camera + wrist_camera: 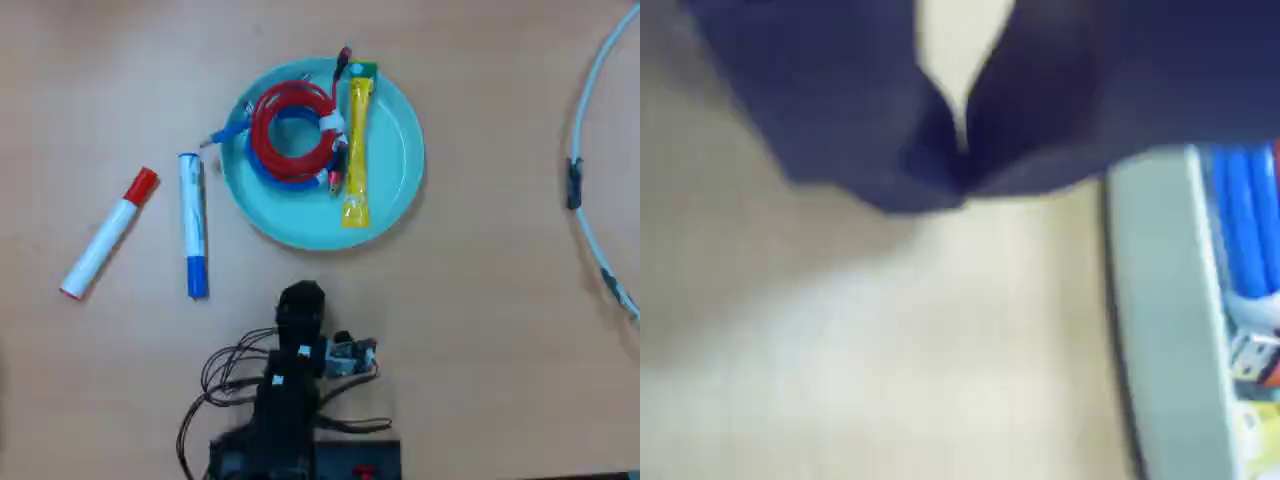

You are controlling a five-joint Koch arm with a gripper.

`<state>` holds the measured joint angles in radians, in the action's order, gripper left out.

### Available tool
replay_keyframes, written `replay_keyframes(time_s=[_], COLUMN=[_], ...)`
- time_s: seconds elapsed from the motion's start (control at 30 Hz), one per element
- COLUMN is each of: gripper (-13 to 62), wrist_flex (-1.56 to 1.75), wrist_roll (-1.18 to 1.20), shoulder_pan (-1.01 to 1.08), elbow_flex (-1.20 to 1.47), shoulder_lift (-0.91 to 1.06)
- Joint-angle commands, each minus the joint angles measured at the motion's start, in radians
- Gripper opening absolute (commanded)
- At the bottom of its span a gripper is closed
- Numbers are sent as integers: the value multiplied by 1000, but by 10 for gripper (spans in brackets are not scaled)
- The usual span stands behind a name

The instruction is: Pick up the blue pen and put it in the green bowl

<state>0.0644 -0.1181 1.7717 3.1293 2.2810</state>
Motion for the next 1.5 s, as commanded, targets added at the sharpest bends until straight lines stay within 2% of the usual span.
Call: replay_keyframes(time_s=[0.0,0.53,1.03,1.2,1.37,1.47], gripper=[-76,-76,-72,-23,29,74], wrist_flex=[-1200,-1284,-1465,-1582,-1672,-1675], wrist_roll=[6,-14,-466,-612,-658,-692], shoulder_pan=[-259,-325,-495,-503,-497,-502], elbow_flex=[-808,-905,-1169,-1338,-1517,-1549], shoulder_lift=[-172,-170,-192,-353,-543,-588])
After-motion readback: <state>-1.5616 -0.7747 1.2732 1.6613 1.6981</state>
